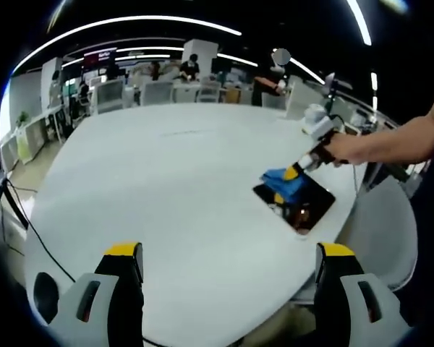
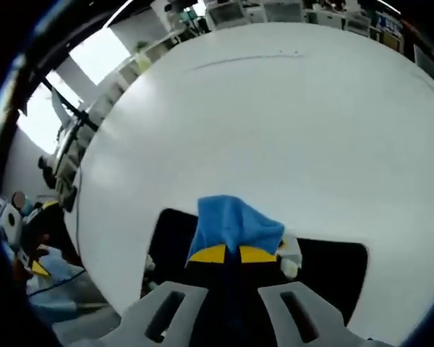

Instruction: Wipe the mirror surface with the cleaning cloth until all visible marks leave the cleaned area.

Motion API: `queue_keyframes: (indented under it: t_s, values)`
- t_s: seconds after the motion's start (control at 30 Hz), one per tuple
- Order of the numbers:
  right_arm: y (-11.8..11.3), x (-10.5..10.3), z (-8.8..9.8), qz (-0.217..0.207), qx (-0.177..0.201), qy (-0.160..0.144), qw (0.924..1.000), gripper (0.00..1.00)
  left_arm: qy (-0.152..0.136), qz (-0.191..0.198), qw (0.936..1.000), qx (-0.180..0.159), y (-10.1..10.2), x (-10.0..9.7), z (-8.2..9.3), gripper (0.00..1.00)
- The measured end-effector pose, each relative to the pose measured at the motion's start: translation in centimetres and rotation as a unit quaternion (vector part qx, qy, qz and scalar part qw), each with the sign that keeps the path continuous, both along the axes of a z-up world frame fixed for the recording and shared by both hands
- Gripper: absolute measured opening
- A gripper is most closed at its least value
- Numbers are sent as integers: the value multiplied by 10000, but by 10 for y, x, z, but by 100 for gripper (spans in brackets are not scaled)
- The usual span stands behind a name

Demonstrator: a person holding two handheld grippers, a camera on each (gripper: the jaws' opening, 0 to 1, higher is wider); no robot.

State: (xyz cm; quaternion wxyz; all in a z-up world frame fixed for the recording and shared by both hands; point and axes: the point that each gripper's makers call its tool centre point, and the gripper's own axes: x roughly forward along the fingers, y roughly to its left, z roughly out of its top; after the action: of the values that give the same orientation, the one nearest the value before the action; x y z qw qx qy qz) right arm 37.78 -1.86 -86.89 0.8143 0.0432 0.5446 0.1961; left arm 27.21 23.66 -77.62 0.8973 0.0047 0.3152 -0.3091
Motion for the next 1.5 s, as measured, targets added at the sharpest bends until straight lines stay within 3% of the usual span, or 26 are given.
queue_keyframes:
  t_s: [0.13,0.23,0.47,0.83,1.3,1.5]
  values:
    - [15,0,1,66,63,14,10000,0,-10,64,10000,-8,8,1,2,99]
    - [38,-2,1,211,157,41,9996,0,-6,113,9999,-18,10,-1,3,99]
    - [77,0,2,562,54,-19,9984,0,7,207,9998,-73,15,-9,4,100]
    - [74,-3,1,705,-25,-121,9974,0,-14,301,9995,-45,23,-13,6,100]
    - [79,-52,1,834,176,43,9964,0,-80,287,9996,-35,18,-9,9,100]
    - [80,-55,2,980,140,-44,9951,0,-93,254,9996,-40,16,-5,10,100]
